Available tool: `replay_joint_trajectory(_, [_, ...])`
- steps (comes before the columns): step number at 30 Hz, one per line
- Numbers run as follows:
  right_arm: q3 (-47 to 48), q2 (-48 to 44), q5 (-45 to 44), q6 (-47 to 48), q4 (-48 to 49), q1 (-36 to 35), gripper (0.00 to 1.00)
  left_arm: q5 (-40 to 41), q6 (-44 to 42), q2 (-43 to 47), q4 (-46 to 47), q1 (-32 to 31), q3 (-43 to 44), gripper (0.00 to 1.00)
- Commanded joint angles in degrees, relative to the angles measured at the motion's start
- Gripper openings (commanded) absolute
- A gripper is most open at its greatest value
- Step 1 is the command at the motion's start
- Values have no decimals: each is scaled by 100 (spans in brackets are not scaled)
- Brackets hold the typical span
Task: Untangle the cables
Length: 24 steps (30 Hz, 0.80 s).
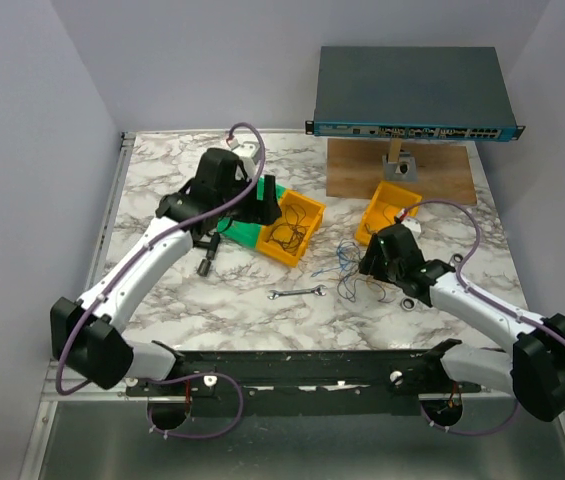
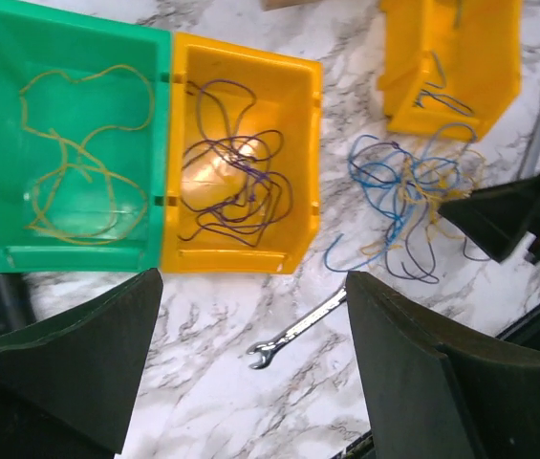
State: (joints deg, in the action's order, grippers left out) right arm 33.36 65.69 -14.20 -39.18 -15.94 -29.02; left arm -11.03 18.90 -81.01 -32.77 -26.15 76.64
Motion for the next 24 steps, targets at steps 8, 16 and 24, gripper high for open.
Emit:
replay_joint_trajectory(8, [-534, 268, 1063, 395, 1324, 19, 31, -43, 174, 1667, 2493, -1127, -2860, 80])
replay_joint_trajectory(16, [-693, 168, 2372, 63, 1949, -60, 7, -220, -35, 978, 3471, -1845, -3051, 80])
replay_joint_trajectory(24, [-185, -492, 387, 88, 215, -50, 47, -120, -325, -530, 2976, -2230, -1861, 77])
